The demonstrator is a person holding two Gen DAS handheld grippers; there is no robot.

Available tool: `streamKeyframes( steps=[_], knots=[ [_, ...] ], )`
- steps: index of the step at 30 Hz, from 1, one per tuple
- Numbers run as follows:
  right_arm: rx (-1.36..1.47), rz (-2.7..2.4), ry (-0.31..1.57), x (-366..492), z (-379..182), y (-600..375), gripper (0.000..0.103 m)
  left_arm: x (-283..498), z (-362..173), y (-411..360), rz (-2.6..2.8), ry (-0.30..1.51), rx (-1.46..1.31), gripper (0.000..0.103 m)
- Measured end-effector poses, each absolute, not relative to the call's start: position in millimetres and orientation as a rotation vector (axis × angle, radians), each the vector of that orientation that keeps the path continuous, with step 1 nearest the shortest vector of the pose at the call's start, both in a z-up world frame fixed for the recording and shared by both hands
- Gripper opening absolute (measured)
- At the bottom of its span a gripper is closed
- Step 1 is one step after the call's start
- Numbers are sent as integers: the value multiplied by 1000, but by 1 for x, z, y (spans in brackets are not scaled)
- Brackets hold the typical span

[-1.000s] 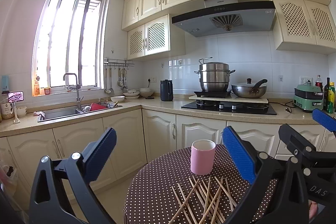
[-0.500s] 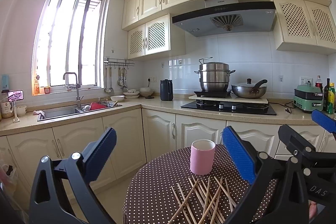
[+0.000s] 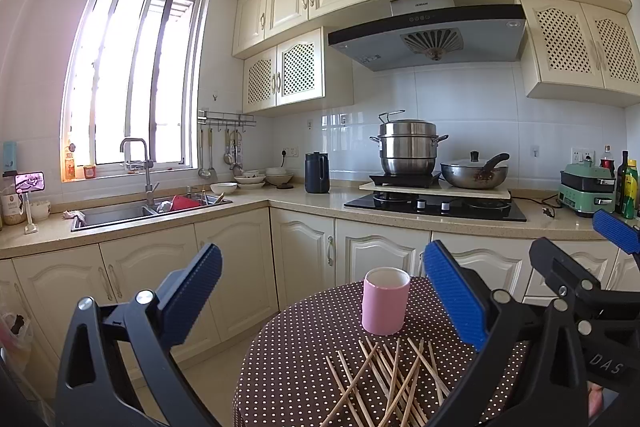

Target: Organize utensils

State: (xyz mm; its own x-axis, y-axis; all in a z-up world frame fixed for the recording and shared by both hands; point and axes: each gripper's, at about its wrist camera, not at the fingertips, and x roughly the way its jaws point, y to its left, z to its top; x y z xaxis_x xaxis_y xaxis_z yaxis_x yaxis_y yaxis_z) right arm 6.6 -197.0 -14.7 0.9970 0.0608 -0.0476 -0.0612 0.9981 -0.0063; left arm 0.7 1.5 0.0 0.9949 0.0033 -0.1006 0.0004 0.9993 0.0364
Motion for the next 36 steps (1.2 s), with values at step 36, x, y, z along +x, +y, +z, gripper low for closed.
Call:
streamKeyframes(
  steps=[36],
  knots=[
    [6, 68, 85, 17, -23, -200, 97, 12, -8, -1, 2, 132, 36, 99]
  ],
)
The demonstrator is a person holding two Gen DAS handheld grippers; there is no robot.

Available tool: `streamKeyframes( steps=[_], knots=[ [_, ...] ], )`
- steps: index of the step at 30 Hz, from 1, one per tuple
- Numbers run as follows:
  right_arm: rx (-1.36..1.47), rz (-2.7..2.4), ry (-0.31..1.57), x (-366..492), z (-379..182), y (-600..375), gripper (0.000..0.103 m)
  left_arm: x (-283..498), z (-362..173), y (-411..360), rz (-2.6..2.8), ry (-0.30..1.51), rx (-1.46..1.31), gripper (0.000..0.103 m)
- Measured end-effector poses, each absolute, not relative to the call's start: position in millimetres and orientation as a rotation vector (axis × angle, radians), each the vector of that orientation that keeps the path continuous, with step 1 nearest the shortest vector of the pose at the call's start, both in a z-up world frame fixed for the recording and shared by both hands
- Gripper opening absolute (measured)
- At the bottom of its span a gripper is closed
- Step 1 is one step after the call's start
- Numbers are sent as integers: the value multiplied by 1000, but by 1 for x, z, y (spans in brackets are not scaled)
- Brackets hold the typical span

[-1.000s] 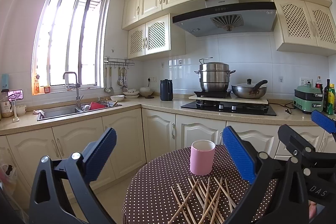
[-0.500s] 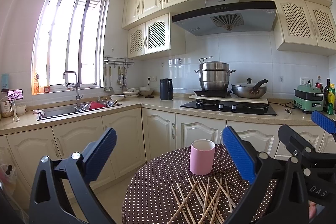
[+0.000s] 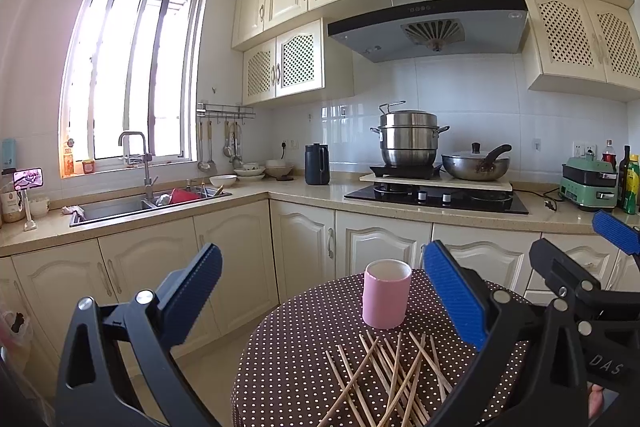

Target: Organize utensils

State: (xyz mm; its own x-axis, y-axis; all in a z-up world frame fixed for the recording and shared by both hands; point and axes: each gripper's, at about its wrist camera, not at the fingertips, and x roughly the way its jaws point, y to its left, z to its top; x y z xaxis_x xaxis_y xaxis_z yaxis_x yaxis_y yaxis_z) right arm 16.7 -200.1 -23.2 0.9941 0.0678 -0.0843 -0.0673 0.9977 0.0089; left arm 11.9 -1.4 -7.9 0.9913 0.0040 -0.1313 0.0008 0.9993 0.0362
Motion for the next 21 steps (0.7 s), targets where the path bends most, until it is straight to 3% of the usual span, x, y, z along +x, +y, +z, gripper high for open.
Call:
streamKeyframes(
  steps=[21],
  knots=[
    [4, 99, 208, 54, -51, -204, 97, 56, -40, -9, -22, 251, 79, 99]
  ],
)
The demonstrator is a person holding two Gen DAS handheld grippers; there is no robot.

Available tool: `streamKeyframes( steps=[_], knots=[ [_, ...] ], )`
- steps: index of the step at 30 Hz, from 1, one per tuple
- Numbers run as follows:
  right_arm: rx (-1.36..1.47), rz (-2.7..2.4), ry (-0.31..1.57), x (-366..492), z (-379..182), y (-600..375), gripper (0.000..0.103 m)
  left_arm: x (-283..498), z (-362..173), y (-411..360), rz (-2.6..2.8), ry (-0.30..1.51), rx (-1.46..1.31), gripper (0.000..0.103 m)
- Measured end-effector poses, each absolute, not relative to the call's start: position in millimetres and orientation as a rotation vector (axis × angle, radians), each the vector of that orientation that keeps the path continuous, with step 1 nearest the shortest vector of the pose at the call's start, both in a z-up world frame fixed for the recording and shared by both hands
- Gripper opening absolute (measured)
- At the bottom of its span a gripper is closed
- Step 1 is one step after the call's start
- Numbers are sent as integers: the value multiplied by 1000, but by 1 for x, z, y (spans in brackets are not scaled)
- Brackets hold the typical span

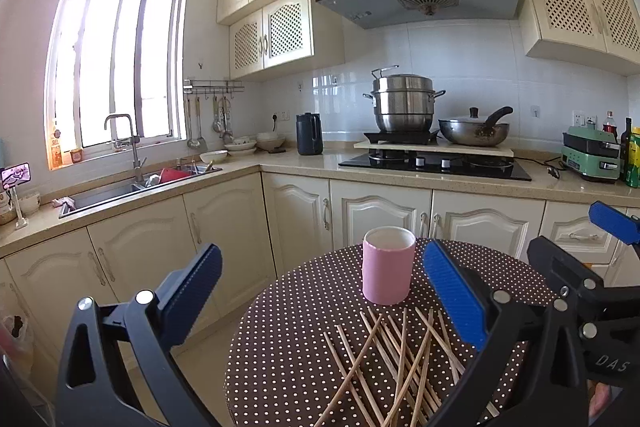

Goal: Organize utensils
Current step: 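Lower the left tool onto a wooden chopstick while the right tool lowers onto another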

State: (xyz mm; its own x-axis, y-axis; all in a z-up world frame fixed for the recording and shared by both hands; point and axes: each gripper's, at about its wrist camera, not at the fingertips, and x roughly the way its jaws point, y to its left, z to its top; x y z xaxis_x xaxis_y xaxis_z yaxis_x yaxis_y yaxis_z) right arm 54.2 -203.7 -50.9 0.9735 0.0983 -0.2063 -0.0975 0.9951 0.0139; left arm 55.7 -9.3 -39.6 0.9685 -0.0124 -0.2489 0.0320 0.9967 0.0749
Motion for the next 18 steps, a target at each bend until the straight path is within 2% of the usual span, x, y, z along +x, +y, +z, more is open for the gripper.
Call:
streamKeyframes(
  steps=[7, 12, 14, 18],
  knots=[
    [-23, 64, 294, 78, -71, -205, 97, 86, -67, -13, -47, 347, 113, 99],
    [-29, 51, 416, 102, -93, -215, 97, 121, -97, -7, -84, 504, 134, 97],
    [-42, 50, 485, 114, -106, -218, 97, 134, -112, -4, -106, 574, 138, 85],
    [-66, 49, 608, 132, -137, -224, 97, 155, -144, -10, -189, 712, 164, 73]
  ],
)
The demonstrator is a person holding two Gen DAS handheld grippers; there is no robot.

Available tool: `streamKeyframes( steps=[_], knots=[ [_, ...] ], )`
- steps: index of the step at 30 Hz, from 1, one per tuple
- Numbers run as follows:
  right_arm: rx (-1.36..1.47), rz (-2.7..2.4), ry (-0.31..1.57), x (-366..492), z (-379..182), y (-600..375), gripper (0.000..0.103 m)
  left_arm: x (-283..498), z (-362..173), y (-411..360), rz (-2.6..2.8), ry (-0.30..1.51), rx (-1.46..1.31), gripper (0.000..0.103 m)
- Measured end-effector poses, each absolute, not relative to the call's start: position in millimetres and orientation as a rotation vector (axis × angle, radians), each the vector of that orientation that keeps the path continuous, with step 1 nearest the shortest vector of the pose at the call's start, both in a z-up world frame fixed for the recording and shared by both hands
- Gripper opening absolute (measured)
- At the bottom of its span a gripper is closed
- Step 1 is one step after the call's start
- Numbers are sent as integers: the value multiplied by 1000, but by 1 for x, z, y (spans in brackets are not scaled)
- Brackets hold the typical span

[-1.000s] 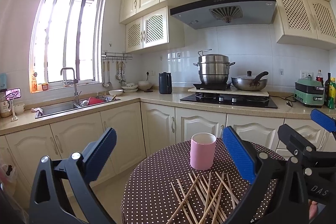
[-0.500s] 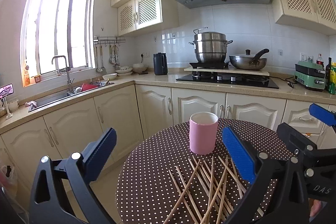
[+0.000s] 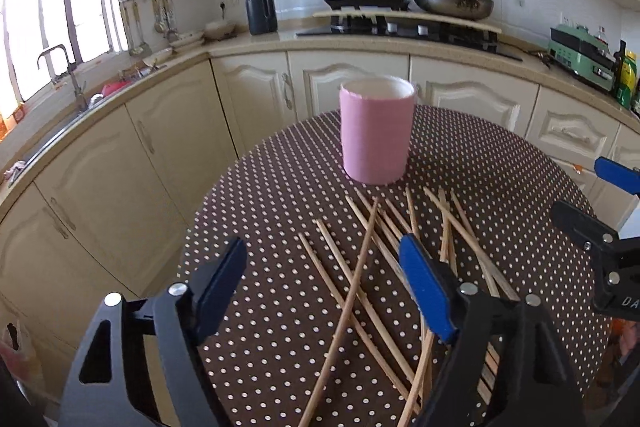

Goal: Organize utensils
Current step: 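Lower the left tool onto a wooden chopstick while the right tool lowers onto another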

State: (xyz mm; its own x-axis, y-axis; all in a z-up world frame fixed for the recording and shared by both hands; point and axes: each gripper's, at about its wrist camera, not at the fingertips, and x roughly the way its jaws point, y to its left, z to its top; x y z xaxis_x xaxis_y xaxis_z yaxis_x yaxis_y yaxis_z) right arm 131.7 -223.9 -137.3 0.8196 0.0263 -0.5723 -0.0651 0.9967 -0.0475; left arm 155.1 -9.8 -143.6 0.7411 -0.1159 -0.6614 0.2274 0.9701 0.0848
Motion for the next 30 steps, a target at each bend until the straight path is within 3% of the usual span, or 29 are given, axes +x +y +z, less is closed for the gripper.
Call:
streamKeyframes(
  steps=[4, 11, 13, 17, 21, 24, 28, 30],
  knots=[
    [-48, 78, 710, 141, -162, -228, 85, 163, -168, -30, -268, 786, 205, 60],
    [-11, 162, 806, 153, -181, -229, 70, 187, -186, -33, -221, 861, 258, 60],
    [-14, 192, 830, 160, -184, -226, 62, 194, -189, -33, -220, 876, 278, 60],
    [-9, 249, 875, 175, -191, -219, 53, 204, -200, -34, -232, 929, 285, 43],
    [-28, 288, 924, 191, -197, -210, 38, 212, -207, -31, -239, 958, 281, 35],
    [-21, 311, 952, 200, -202, -208, 34, 221, -209, -28, -237, 971, 267, 30],
    [-24, 330, 970, 209, -204, -203, 28, 234, -210, -26, -243, 984, 257, 16],
    [-31, 333, 975, 213, -205, -201, 22, 238, -211, -27, -242, 993, 262, 15]
  ],
)
